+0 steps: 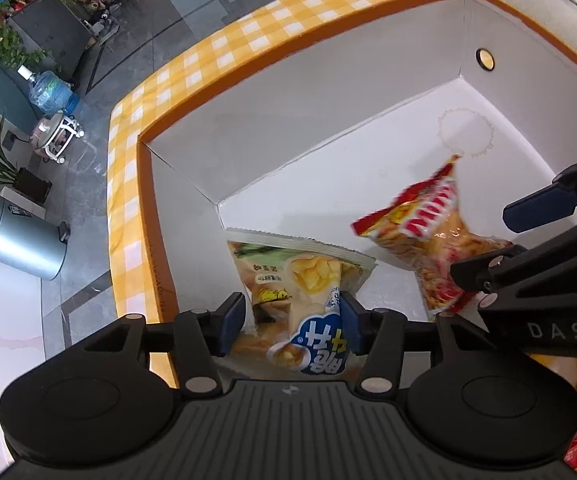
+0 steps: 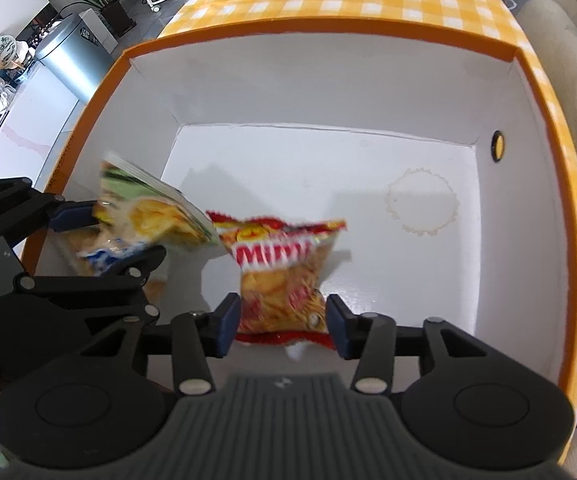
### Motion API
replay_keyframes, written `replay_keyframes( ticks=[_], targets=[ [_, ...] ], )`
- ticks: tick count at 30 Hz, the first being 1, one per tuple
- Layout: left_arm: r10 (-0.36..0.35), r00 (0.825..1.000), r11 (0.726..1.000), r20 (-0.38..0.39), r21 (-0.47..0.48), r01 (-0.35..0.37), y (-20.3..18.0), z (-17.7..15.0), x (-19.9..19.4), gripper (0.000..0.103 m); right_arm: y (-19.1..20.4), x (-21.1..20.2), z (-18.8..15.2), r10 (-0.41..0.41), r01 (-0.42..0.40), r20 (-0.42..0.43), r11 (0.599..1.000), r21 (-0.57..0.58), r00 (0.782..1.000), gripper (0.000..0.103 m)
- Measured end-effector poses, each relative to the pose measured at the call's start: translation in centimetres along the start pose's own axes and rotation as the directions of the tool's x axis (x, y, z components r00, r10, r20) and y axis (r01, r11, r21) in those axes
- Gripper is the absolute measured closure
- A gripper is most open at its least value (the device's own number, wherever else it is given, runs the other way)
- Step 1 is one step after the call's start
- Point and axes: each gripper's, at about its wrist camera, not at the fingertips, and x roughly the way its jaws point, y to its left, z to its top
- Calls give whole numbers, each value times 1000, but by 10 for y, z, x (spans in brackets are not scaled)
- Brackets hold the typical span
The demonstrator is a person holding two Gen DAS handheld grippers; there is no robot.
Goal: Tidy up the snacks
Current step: 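Lower both bags into the box and open both tools, then move the left tool to the red packet while the right tool approaches the red bar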
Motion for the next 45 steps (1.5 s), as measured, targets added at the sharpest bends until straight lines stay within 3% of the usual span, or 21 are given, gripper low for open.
replay_keyframes(
  ticks=[13,19,28,32,39,45],
  targets=[
    [62,988,997,141,-61,-54,3,-15,-38,23,2,-42,-25,-53,57,149,998,-20,987,31],
    [81,974,992,212,-109,-59,1,-27,-60,22,6,-66,-43,-70,80,231,996,-35,970,26],
    [57,948,982,312,-191,4,-6,-60,-104,22,14,-107,-73,-97,118,368,993,-33,925,23],
    [35,945,970,326,-237,45,-6,-73,-116,22,14,-119,-92,-121,141,400,990,-21,908,23],
    [-25,946,960,323,-257,113,-17,-98,-128,22,15,-130,-131,-139,150,416,989,7,899,23],
    [-75,949,951,306,-263,160,-30,-120,-131,22,11,-128,-168,-159,155,389,987,42,908,23]
  ],
)
